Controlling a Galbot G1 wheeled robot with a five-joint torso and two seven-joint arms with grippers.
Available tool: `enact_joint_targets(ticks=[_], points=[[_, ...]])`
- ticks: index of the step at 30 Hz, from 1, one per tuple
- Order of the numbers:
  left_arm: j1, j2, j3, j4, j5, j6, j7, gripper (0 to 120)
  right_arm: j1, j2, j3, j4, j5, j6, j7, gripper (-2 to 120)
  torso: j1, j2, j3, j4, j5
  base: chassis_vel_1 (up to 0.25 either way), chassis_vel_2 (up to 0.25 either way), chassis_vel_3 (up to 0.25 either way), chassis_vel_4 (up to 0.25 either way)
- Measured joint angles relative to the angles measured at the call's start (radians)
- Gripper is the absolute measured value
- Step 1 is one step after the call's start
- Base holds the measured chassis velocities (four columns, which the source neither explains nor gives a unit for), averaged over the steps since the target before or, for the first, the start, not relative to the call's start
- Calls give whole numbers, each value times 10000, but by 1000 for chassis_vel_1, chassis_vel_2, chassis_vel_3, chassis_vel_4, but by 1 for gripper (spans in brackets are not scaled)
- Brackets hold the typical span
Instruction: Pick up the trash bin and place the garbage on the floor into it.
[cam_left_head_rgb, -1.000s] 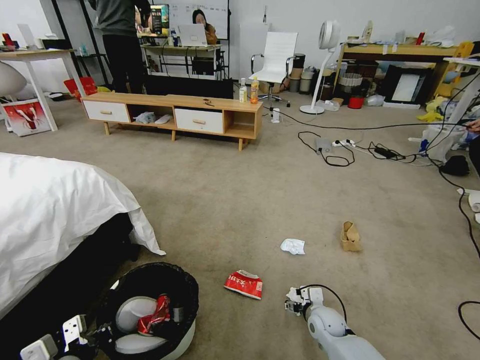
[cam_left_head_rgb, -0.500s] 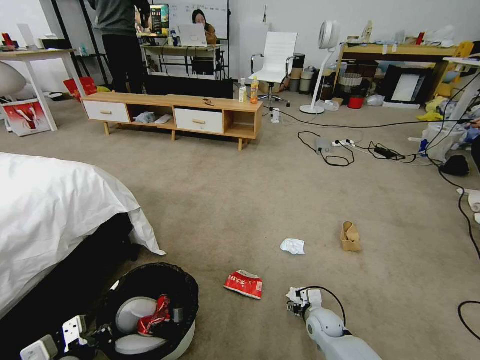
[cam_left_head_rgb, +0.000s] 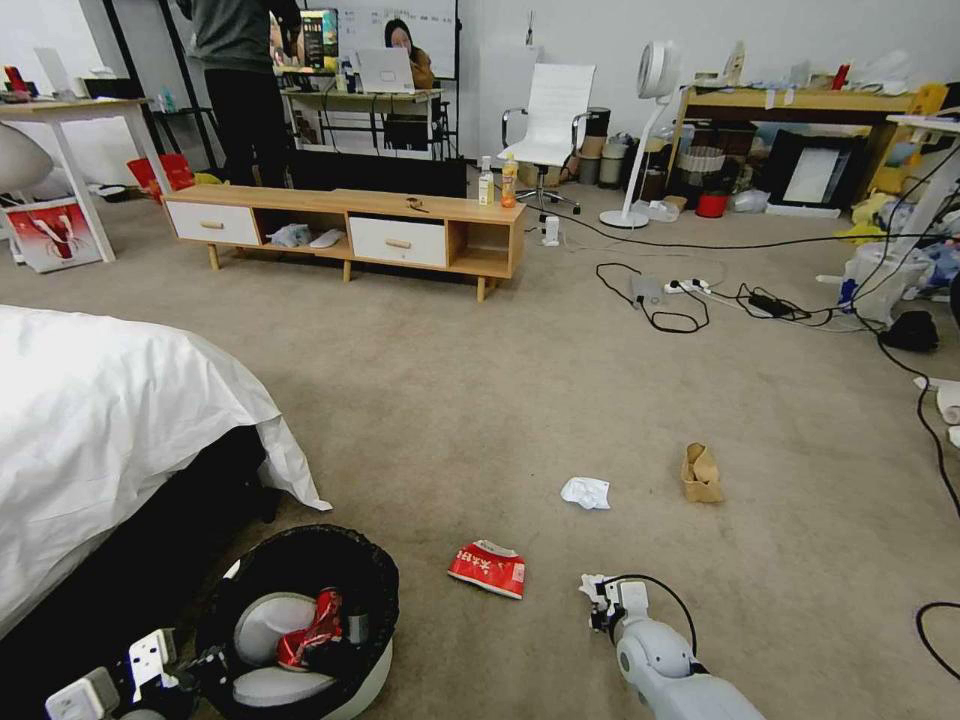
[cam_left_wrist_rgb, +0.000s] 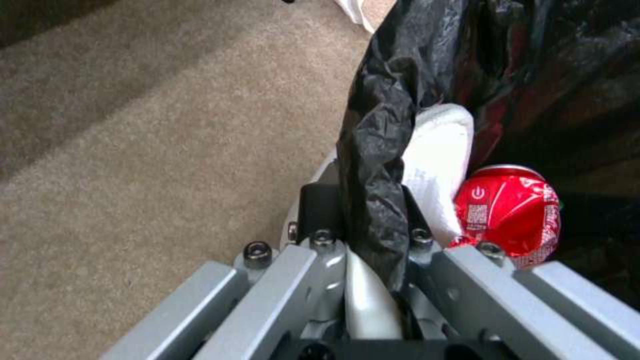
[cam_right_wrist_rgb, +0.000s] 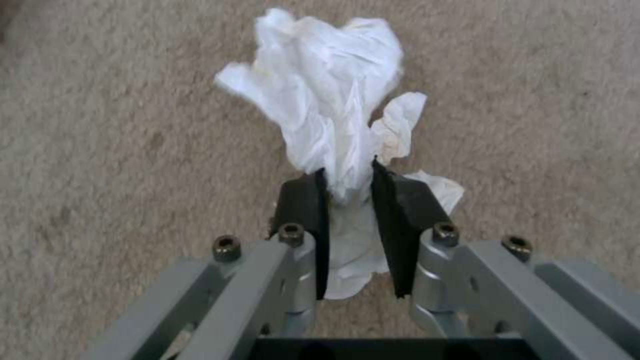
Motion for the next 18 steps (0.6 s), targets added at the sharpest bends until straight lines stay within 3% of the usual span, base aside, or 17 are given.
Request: enact_joint_targets(ticks=[4,18], points=[[-18,-1,4,30,2,-6,0,3,-17,11,-59,-74,-83,64,-37,0,-1,0,0,0,0,0,0,0,0],[-2,-3,6,13,2,-14,-1,3,-165,-122,-177,146,-106,449,-300,0,0,0,0,4,5,0,0,0,0]])
